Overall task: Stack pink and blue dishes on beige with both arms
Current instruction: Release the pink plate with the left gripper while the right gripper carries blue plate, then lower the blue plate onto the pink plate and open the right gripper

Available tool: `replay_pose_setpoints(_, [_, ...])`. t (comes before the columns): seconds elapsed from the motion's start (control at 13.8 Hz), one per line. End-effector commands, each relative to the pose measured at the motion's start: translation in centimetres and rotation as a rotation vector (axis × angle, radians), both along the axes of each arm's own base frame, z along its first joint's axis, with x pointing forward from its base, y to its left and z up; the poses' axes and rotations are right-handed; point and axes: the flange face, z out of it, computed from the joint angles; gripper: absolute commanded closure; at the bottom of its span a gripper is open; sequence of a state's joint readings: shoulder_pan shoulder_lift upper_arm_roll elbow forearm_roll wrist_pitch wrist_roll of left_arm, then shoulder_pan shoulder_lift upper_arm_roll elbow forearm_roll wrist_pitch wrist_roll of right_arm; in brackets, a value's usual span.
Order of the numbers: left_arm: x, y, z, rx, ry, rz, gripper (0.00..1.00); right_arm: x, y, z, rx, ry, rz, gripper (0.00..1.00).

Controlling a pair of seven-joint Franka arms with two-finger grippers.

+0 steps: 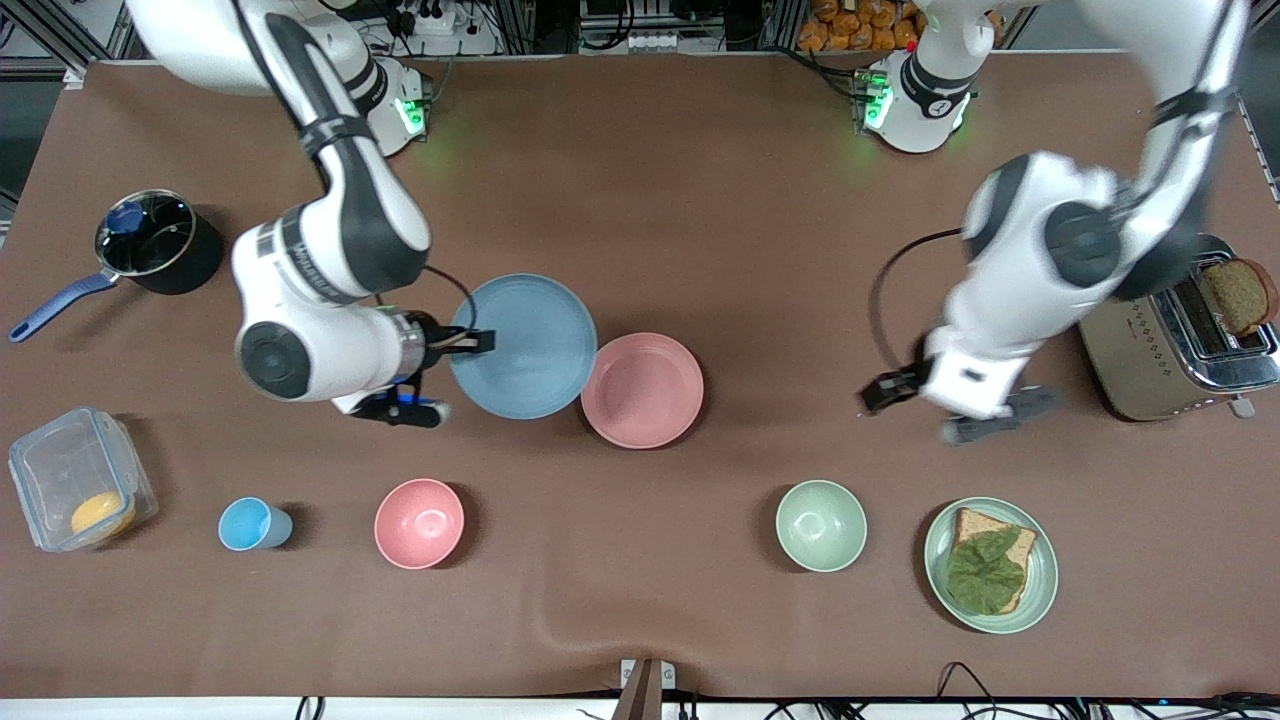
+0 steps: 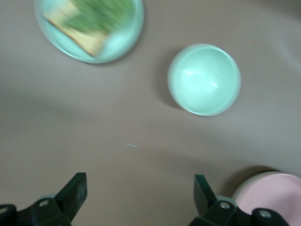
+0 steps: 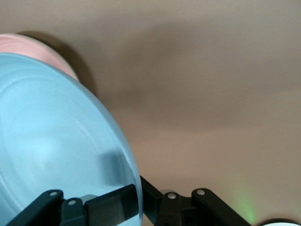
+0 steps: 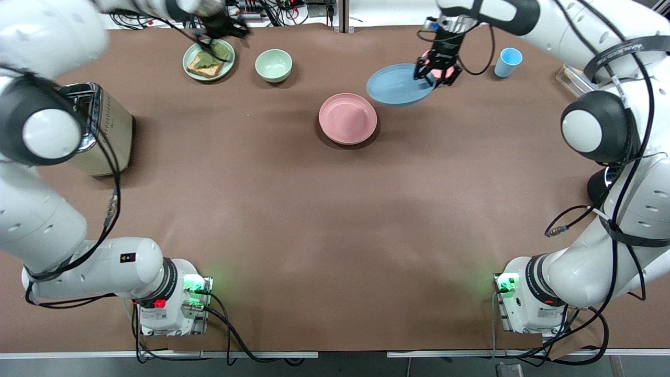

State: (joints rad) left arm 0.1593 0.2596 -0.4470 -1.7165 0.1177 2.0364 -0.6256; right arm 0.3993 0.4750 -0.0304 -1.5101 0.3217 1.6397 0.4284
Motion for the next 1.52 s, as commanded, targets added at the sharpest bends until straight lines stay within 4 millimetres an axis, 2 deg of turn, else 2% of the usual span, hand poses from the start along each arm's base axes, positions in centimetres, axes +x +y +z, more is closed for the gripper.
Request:
replay_pose_setpoints(0.0, [-1.3,7.4,4.2,0.073,-0.021,-0.091,0.0,-0.2,0.9,0.0,0.001,-0.009,-0.033,1.0])
replay_pose_setpoints(0.14, [-2.3,10.1,7.8,0.099,-0.031,-0.118,0.0,-0.5,1.5,-1.4,0.059,0.012,-0.078,1.0])
replay_pose_setpoints(0.22, [-2.7,10.5,9.5,0.106,-0.015,-0.119,0.0,-0.5,2.1,-2.3,0.09,0.017,-0.102,1.0])
replay_pose_setpoints(0.29, [-3.1,10.7,11.2,0.109,0.007,-0.113,0.0,-1.0,3.6,-3.5,0.095,0.011,-0.097,1.0])
replay_pose_setpoints(0.43, [-3.5,10.5,13.7,0.107,0.023,-0.114,0.0,-2.7,6.7,-6.2,0.074,-0.016,-0.1,1.0])
replay_pose_setpoints(0.51, [-4.4,9.6,15.2,0.1,0.017,-0.124,0.0,-5.0,9.6,-8.2,0.047,-0.036,-0.115,1.0])
replay_pose_setpoints(0.58, [-5.1,8.5,16.2,0.084,0.005,-0.136,0.0,-6.3,11.2,-9.6,0.034,-0.069,-0.144,1.0])
replay_pose_setpoints(0.65, [-5.5,9.1,16.8,0.081,0.005,-0.123,0.0,-7.4,12.9,-10.6,0.027,-0.095,-0.155,1.0])
replay_pose_setpoints(0.72, [-6.3,8.4,17.1,0.087,0.026,-0.142,0.0,-7.9,14.0,-11.5,0.016,-0.108,-0.174,1.0])
replay_pose_setpoints(0.8, [-6.4,8.9,17.0,0.088,0.037,-0.139,0.0,-8.2,14.8,-12.2,0.011,-0.122,-0.184,1.0])
replay_pose_setpoints(1.08, [-6.1,10.9,16.9,0.095,0.04,-0.22,0.0,-7.0,14.7,-13.9,0.011,-0.161,-0.208,1.0])
replay_pose_setpoints(1.3, [-6.1,10.3,16.8,0.101,0.037,-0.243,0.0,-6.5,14.3,-13.2,0.002,-0.161,-0.263,1.0])
replay_pose_setpoints(1.45, [-6.3,11.6,17.0,0.094,0.035,-0.22,0.0,-6.1,14.5,-12.8,-0.004,-0.163,-0.304,1.0])
